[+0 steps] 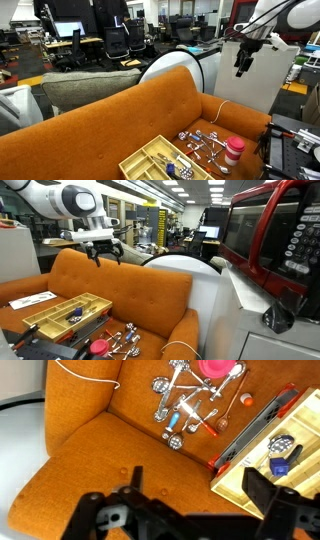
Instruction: Pick up a spoon and place it in the box
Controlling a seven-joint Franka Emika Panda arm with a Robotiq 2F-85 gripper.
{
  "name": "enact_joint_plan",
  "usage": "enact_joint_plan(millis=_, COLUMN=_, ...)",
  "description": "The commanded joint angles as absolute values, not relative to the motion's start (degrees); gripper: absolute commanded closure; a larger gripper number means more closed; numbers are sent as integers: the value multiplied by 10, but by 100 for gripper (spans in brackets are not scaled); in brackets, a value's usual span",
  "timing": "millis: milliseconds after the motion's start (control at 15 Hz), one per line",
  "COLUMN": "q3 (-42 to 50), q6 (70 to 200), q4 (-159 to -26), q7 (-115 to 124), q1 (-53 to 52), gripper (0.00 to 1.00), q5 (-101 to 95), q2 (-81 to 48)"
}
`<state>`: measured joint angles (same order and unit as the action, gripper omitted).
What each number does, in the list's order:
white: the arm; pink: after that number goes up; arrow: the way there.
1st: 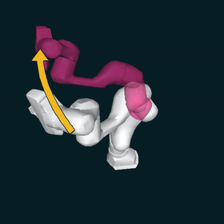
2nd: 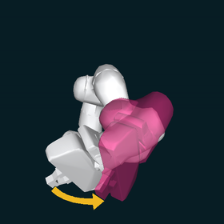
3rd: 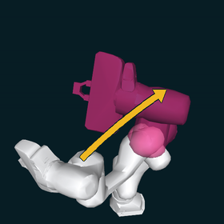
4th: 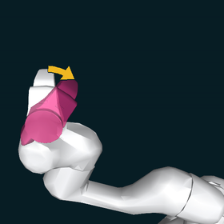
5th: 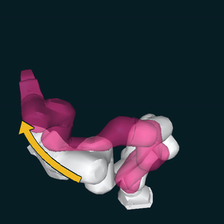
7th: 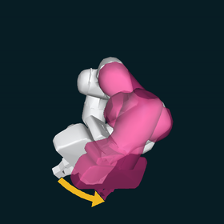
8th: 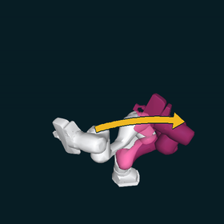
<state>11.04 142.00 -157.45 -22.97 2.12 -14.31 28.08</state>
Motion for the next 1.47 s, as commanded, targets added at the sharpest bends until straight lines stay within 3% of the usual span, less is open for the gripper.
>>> enact_joint_plan(millis=0, q3=77, q6=1466, q4=-1548, q7=-203, q1=9, gripper=0, q5=-141, q2=192)
enact_joint_plan(millis=467, q3=26, q6=1501, q4=-1454, q7=-112, q1=8, gripper=0, q5=-184, q2=-21)
enact_joint_plan(millis=533, q3=29, q6=1511, q4=-1491, q7=-133, q1=4, gripper=0, q5=-165, q2=19)
enact_joint_plan(millis=1400, q3=25, q6=1548, q4=-1447, q7=-135, q1=6, gripper=0, q5=-133, q2=-65)
